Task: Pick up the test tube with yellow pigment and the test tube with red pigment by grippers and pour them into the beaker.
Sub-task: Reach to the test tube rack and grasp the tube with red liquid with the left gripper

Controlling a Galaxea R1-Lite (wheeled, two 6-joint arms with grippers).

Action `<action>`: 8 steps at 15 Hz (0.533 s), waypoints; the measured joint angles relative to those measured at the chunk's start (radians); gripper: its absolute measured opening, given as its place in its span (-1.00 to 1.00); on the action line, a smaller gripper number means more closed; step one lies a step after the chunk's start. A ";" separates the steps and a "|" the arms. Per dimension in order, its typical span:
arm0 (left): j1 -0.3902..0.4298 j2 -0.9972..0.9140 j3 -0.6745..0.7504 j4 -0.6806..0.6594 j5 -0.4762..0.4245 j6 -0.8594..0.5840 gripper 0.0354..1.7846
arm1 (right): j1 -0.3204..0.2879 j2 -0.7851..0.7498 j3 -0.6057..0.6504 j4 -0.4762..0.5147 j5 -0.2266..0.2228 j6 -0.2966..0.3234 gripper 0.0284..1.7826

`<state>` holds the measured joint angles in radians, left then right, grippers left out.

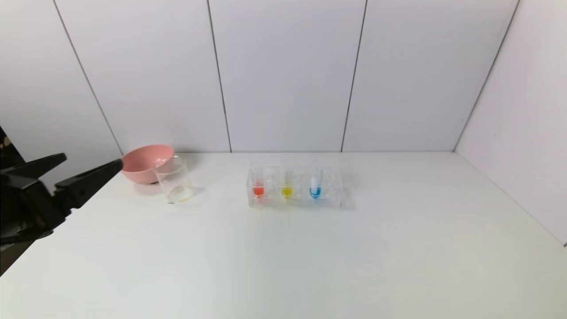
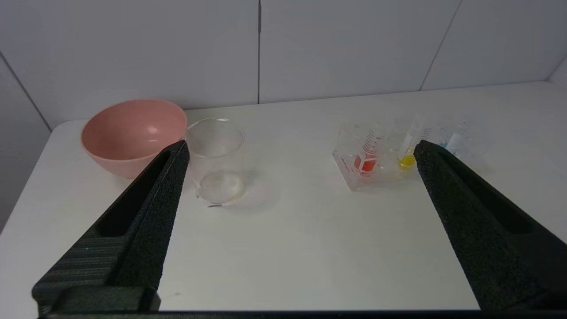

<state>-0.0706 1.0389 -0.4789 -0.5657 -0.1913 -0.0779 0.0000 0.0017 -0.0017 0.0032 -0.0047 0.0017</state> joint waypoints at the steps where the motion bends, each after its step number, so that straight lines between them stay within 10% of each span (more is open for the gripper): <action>1: -0.022 0.069 -0.012 -0.053 0.002 0.000 0.99 | 0.000 0.000 0.000 0.000 0.000 0.000 0.91; 8: -0.276 0.499 -0.102 -0.459 0.268 -0.006 0.99 | 0.000 0.000 0.000 0.000 0.000 0.000 0.91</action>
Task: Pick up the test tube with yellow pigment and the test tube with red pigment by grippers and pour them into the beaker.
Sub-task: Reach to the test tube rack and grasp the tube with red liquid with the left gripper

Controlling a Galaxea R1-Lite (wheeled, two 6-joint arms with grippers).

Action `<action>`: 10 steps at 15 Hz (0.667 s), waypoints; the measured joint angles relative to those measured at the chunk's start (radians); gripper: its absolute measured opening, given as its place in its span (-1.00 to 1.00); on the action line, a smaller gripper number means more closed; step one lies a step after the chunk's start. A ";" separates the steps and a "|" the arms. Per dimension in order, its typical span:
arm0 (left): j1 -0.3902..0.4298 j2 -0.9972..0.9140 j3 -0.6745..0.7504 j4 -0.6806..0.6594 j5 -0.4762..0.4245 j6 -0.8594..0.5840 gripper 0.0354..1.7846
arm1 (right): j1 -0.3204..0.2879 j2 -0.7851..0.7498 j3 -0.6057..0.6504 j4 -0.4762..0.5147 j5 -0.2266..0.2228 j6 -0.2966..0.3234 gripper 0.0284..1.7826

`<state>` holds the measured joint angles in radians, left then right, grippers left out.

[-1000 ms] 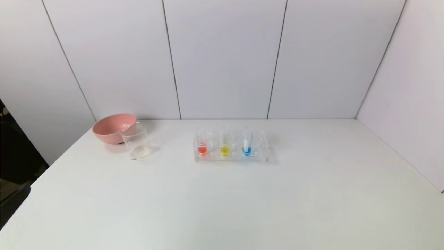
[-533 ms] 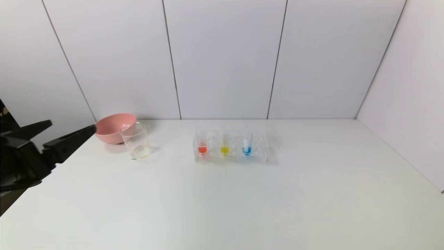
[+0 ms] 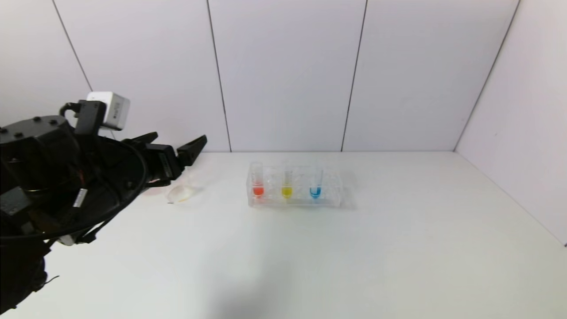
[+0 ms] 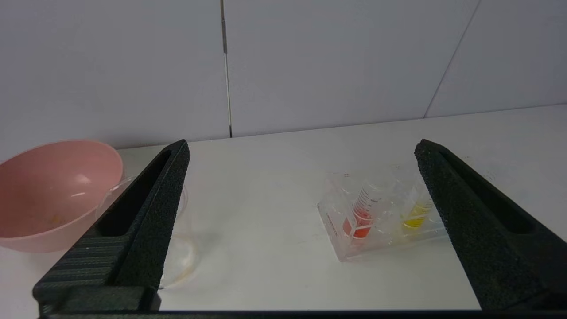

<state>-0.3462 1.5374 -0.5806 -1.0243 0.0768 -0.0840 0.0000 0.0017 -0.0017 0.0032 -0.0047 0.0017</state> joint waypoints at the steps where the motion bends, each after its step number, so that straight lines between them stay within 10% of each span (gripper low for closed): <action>1: -0.040 0.049 -0.013 -0.037 0.058 0.000 0.99 | 0.000 0.000 0.000 0.000 0.000 0.000 0.91; 10: -0.304 0.402 -0.163 -0.241 0.479 0.010 0.99 | 0.000 0.000 0.000 0.000 0.000 0.000 0.91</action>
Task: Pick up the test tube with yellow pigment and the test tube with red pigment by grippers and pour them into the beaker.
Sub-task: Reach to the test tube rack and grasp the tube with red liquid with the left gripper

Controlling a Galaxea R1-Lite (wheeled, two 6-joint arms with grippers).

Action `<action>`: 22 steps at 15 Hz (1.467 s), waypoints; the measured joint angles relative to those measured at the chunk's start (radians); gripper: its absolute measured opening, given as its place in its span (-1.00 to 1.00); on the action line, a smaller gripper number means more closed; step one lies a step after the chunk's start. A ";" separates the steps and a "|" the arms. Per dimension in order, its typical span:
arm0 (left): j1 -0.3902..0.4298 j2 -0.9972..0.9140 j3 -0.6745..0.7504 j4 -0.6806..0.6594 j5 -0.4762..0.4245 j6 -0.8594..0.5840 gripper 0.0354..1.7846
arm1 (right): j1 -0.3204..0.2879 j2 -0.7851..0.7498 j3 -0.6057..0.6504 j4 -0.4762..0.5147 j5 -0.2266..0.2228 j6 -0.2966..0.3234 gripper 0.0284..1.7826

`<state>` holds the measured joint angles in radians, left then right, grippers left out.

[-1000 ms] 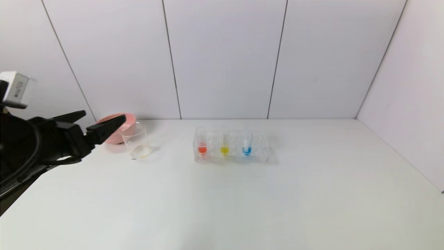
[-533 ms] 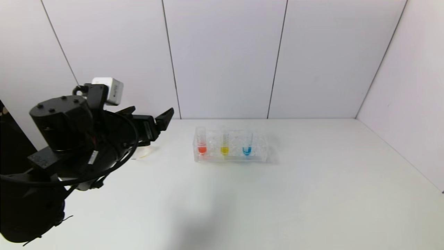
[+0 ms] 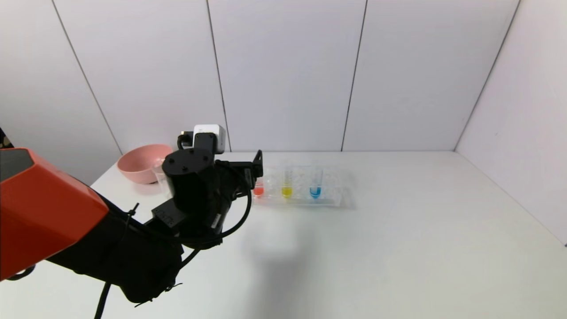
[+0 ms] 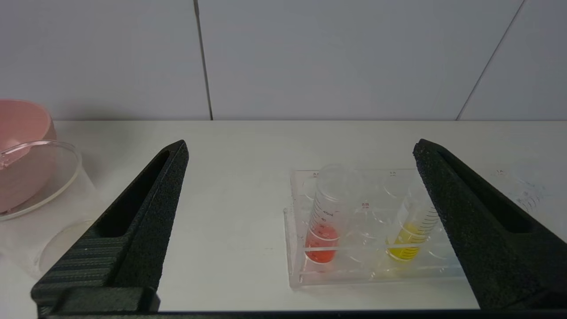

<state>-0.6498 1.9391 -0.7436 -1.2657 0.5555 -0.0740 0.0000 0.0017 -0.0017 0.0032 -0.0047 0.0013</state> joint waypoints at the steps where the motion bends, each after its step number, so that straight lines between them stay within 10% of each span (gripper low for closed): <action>1: -0.011 0.030 -0.018 -0.016 0.023 0.004 0.99 | 0.000 0.000 0.000 0.000 0.000 0.000 0.91; 22: 0.005 0.306 -0.172 -0.095 0.125 0.038 0.99 | 0.000 0.000 0.000 0.000 0.000 0.000 0.91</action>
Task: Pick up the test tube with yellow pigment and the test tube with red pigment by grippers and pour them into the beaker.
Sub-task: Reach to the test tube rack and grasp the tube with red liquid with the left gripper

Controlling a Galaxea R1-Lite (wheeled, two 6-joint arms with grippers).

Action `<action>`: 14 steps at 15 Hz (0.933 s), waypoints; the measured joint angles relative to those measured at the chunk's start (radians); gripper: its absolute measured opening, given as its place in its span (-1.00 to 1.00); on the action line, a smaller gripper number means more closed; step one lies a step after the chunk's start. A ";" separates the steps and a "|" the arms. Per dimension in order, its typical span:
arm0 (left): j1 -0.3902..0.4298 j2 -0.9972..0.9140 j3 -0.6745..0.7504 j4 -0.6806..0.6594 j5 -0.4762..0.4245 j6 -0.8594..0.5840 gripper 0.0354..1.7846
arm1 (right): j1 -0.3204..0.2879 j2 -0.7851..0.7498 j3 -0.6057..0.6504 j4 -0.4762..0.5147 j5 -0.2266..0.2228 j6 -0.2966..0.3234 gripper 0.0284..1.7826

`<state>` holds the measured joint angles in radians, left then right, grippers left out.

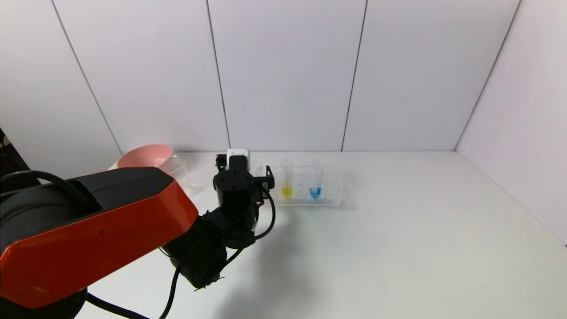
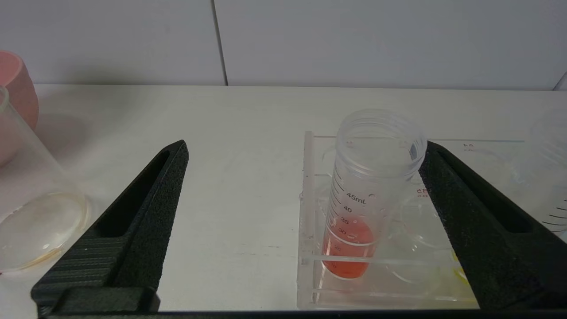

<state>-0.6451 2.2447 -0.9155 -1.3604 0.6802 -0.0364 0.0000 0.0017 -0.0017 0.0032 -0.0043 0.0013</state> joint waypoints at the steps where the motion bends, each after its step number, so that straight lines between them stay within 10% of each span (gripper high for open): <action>1: 0.002 0.001 0.000 0.000 -0.002 0.001 0.97 | 0.000 0.000 0.000 0.000 0.000 0.000 0.91; 5: 0.010 0.008 0.002 0.001 -0.011 0.005 0.59 | 0.000 0.000 0.000 0.000 0.000 0.000 0.91; 11: 0.008 0.008 0.003 0.001 -0.020 0.006 -0.48 | 0.000 0.000 0.000 0.000 0.000 0.000 0.91; 14: 0.009 0.006 0.006 0.001 -0.017 0.006 -0.54 | 0.000 0.000 0.000 0.000 0.000 0.000 0.91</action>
<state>-0.6360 2.2509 -0.9100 -1.3589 0.6632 -0.0302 0.0000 0.0017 -0.0017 0.0032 -0.0047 0.0017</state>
